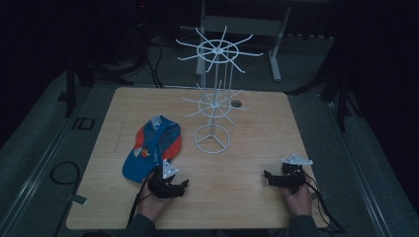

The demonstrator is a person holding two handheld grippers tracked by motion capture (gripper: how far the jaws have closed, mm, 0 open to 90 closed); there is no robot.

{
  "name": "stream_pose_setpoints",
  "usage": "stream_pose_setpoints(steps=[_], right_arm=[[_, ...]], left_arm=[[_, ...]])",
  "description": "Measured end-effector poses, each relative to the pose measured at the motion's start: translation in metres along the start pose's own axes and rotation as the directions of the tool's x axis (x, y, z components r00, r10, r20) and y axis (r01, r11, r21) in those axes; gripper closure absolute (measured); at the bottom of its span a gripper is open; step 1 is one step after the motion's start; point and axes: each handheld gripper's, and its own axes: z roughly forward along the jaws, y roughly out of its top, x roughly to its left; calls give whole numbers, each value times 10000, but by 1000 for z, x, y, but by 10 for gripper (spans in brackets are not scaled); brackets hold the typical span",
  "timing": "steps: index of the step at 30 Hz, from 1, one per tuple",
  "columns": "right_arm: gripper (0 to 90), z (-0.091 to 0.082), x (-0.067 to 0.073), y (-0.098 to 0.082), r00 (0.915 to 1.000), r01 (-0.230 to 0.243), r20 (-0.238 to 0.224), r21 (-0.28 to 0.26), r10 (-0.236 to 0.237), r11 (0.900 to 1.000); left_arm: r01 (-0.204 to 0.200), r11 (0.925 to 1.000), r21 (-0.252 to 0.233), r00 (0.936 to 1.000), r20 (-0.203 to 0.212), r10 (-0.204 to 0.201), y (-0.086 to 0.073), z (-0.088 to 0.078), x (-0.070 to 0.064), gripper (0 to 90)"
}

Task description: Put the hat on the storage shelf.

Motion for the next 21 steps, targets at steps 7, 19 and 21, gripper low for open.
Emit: stream_pose_setpoints(steps=[7,19,21], right_arm=[[113,0,0,0,10000,4,1,-2,-4,10000],[113,0,0,0,10000,23,3,-9,-23,10000],[113,0,0,0,10000,29,3,-9,-29,10000]], left_arm=[[41,10000,-38,10000,-16,-41,0,0,0,310],[-34,9998,191,9982,601,23,5,-15,2,509],[-90,9999,45,9984,554,87,9,-20,2,509]])
